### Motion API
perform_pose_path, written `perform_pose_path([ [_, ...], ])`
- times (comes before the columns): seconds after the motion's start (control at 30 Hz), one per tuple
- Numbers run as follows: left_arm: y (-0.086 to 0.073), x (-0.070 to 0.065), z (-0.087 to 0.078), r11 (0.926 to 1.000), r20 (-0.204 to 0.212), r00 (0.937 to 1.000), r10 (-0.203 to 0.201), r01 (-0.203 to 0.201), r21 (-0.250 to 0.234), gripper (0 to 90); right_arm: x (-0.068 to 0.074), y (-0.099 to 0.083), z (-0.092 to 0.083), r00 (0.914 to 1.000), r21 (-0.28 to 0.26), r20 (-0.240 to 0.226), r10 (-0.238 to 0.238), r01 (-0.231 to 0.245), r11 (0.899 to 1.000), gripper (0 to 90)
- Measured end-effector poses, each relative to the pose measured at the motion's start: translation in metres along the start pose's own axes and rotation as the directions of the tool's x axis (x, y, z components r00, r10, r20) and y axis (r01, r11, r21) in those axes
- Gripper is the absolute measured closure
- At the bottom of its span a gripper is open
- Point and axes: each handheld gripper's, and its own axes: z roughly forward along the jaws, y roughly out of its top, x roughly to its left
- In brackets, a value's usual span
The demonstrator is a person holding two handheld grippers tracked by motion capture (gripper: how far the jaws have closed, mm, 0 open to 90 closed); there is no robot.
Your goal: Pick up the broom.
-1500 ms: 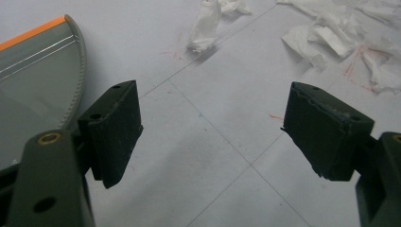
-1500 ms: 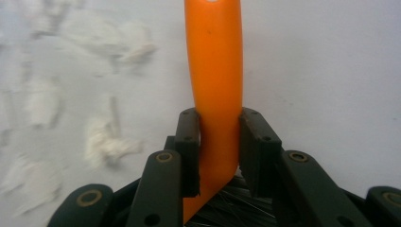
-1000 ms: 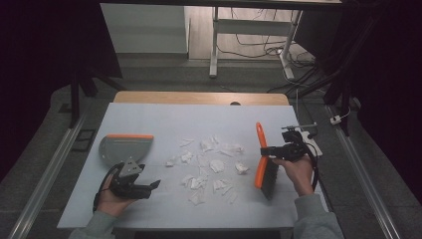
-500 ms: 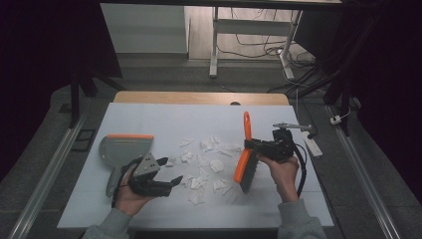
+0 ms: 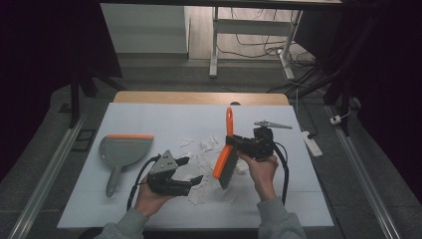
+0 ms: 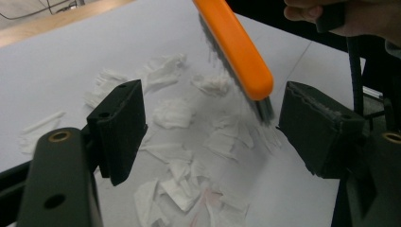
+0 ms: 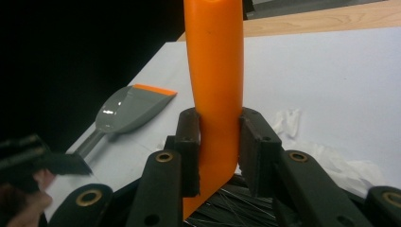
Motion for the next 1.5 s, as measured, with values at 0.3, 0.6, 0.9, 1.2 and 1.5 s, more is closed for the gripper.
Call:
perform_pose_path([
  [0.3, -0.005, -0.006, 0.015, 0.9995, 0.004, 0.9997, -0.025, 0.025, 0.020, 24.2, 0.008, -0.007, 0.011, 0.9986, -0.048, 0.013, 0.051, -0.050, 0.998, 70.6],
  [0.6, -0.014, -0.004, 0.036, 0.9957, -0.030, 0.9960, -0.085, 0.086, 0.036, 25.2, 0.021, -0.015, 0.024, 0.9957, -0.078, -0.008, 0.092, -0.093, 0.993, 70.6],
  [0.9, -0.016, 0.002, 0.050, 0.9899, -0.047, 0.9888, -0.142, 0.142, -0.005, 50.1, 0.029, -0.026, 0.028, 0.9885, -0.118, -0.048, 0.143, -0.148, 0.982, 70.5],
  [1.2, -0.018, 0.010, 0.047, 0.9889, -0.059, 0.9878, -0.144, 0.146, 0.027, 78.7, 0.031, -0.031, 0.027, 0.9909, -0.109, -0.068, 0.116, -0.123, 0.986, 70.2],
  [1.5, -0.016, 0.024, 0.035, 0.9880, -0.060, 0.9882, -0.141, 0.144, 0.054, 80.0, 0.032, -0.025, 0.021, 0.9986, -0.073, -0.050, -0.014, 0.011, 0.997, 55.5],
])
